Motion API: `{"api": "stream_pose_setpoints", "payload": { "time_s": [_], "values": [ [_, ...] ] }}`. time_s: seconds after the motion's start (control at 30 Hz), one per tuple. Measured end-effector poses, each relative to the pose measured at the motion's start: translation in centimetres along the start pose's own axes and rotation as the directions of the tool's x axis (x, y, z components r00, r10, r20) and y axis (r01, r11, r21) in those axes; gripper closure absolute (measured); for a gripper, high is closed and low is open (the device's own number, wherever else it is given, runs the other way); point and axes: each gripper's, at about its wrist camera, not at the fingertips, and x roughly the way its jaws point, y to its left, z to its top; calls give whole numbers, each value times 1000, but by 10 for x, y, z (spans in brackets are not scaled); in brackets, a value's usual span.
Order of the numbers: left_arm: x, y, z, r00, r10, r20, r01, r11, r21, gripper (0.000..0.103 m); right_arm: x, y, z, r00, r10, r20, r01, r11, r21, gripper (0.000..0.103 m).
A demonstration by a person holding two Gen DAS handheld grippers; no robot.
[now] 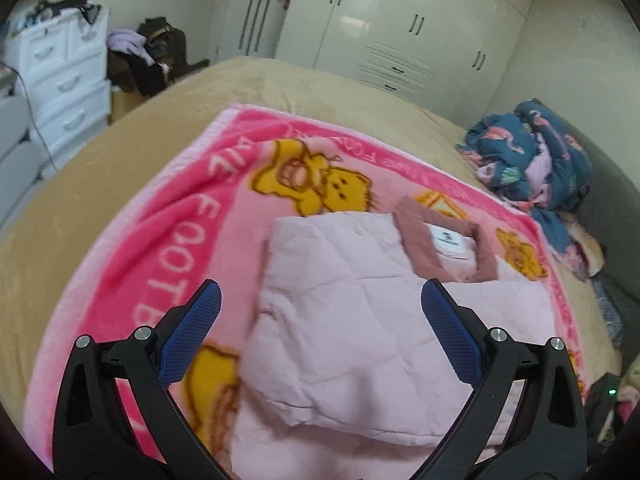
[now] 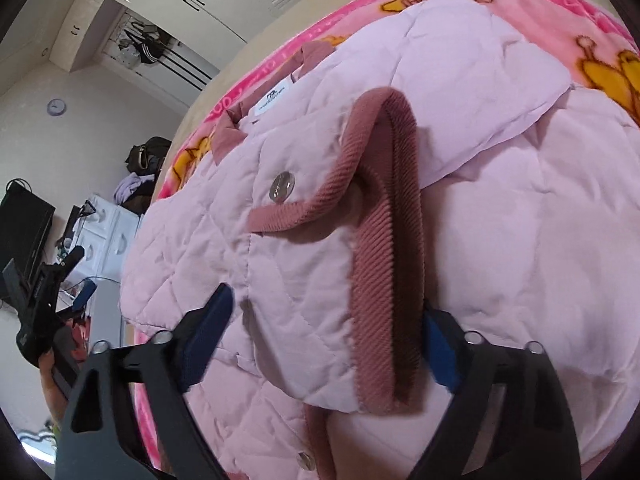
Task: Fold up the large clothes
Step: 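Close the right gripper on the corduroy-trimmed side edge of the jacket, then fold the held side edge over the jacket body and open the right gripper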
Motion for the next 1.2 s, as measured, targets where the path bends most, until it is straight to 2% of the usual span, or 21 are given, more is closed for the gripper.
{"api": "stream_pose_setpoints", "payload": {
  "time_s": [0.03,0.1,0.17,0.2,0.27,0.37,0.5,0.6,0.7,0.87,1.07,1.2],
  "values": [
    [2,-1,-1,1000,-2,-3,2,1000,4,9,1,3,-1,1000,-11,-3,11,1000,-25,29],
    [8,-6,-3,1000,11,-8,-11,1000,29,9,1,9,-2,1000,-8,-5,8,997,-78,54],
    [13,-7,-5,999,24,-23,-23,999,40,9,-4,18,-3,1000,4,11,-3,991,-135,69],
    [14,-7,-5,999,24,-26,-23,999,37,9,-8,26,-3,1000,-3,29,9,983,-182,74],
    [13,-6,-5,1000,14,-22,-13,1000,26,9,-21,43,-1,997,-18,81,41,957,-286,77],
    [11,-5,-4,1000,7,-15,-7,1000,20,9,-41,66,10,992,-3,128,52,923,-380,78],
    [13,1,-4,999,-37,-24,36,999,-35,9,-72,104,34,978,-4,209,115,843,-526,79],
    [15,2,-5,998,-55,-23,53,996,-66,9,-92,123,59,965,11,263,150,798,-584,79],
    [17,-7,-7,999,-43,-15,43,999,-30,9,-96,126,80,950,-13,312,211,763,-610,79],
    [27,-28,-15,998,-55,-26,56,998,42,9,-81,105,103,950,-60,306,234,787,-571,79],
    [42,-58,-30,998,-40,-49,48,984,171,10,-56,80,104,956,-108,273,242,815,-527,79],
    [50,-65,-36,995,-63,-80,78,977,198,24,-43,64,101,962,-125,245,235,834,-499,79]
  ]
}}
